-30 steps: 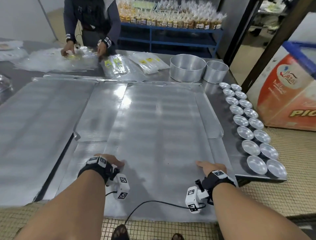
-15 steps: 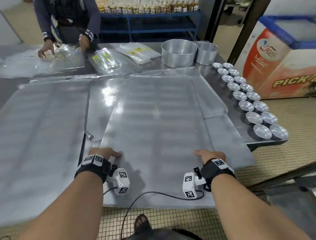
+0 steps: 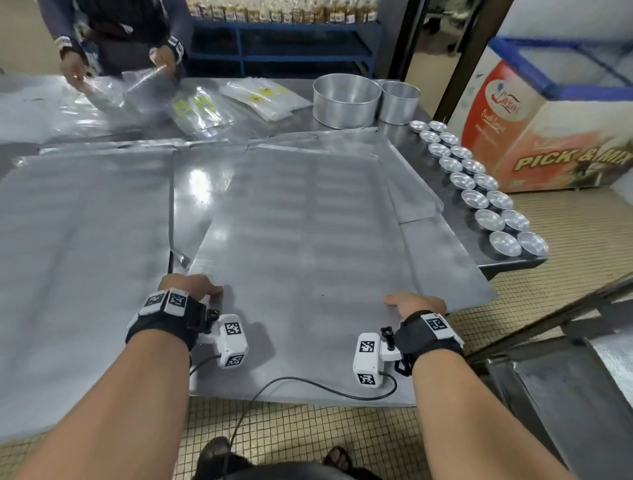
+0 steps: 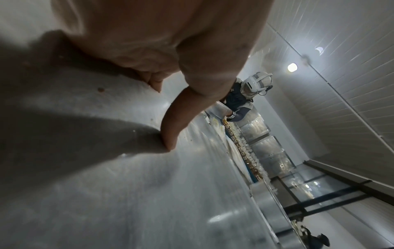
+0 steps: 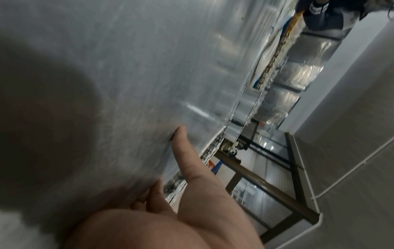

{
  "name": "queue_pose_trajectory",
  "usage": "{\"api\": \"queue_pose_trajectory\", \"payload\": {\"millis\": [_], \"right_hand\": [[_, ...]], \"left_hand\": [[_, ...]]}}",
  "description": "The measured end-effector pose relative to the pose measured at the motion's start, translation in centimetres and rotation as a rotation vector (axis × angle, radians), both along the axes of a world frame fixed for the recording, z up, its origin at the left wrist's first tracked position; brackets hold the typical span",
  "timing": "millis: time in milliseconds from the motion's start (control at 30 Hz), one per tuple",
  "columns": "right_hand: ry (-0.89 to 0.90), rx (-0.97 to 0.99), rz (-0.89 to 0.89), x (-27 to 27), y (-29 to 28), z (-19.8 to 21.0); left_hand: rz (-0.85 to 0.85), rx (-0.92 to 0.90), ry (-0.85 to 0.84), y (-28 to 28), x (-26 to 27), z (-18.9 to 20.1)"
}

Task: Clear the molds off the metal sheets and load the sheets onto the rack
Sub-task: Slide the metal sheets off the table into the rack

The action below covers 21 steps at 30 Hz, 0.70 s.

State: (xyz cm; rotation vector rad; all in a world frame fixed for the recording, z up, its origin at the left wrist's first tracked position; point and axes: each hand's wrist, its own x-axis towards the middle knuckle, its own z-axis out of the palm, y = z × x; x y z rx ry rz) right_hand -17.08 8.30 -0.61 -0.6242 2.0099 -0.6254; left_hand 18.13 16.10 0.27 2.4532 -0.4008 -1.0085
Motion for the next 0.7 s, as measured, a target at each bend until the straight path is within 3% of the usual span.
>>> {"api": "queue_pose_trajectory", "payload": {"millis": [433,700], "right_hand": [[0.062,-0.023,-0.293,9.9,9.7,0.3],[-0.007,-0.114,-0.565,11.1,16.9,2.0]], "left_hand": [[-0.297,-0.047,-0.028,-0.1,10.8,0.8],[-0.356,-0.202,0.072,0.2,11.2,1.8]]}}
